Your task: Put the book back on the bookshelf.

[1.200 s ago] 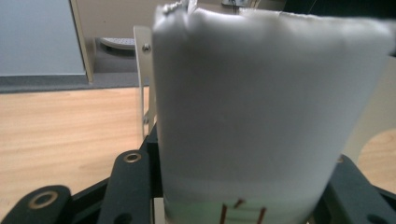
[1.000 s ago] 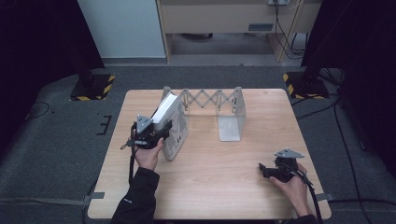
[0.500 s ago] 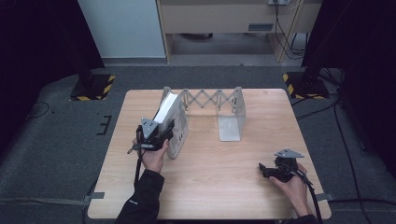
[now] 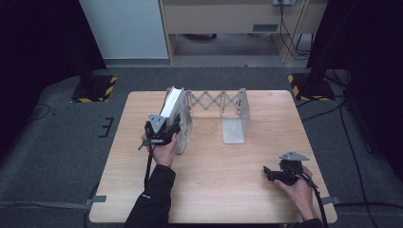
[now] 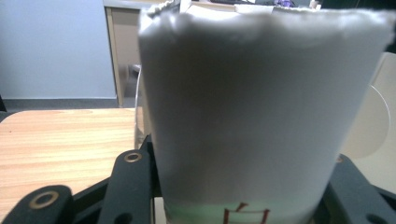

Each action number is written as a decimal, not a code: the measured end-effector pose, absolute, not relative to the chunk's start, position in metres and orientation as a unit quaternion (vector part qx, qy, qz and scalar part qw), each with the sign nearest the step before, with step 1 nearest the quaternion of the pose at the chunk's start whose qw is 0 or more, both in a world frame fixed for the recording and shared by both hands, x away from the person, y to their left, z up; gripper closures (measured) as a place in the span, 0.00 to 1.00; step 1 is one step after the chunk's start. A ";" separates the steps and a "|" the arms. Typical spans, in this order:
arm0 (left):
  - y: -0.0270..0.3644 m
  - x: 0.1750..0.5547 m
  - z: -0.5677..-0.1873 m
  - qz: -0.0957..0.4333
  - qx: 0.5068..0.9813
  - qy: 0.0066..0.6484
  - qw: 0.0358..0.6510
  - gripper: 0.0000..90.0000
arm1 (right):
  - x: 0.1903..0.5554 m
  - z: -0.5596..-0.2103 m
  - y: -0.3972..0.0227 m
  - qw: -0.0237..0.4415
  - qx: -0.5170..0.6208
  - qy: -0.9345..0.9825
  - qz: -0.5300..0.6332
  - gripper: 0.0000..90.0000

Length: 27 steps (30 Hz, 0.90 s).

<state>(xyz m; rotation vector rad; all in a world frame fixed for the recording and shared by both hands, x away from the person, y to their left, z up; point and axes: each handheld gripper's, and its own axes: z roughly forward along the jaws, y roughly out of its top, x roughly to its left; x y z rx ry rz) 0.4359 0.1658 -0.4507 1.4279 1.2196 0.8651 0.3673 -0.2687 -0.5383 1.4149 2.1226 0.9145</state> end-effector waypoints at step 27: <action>0.169 0.413 -0.491 0.315 0.651 0.503 0.473 0.56 | 0.367 -0.538 -0.269 0.214 0.510 0.765 0.330 0.12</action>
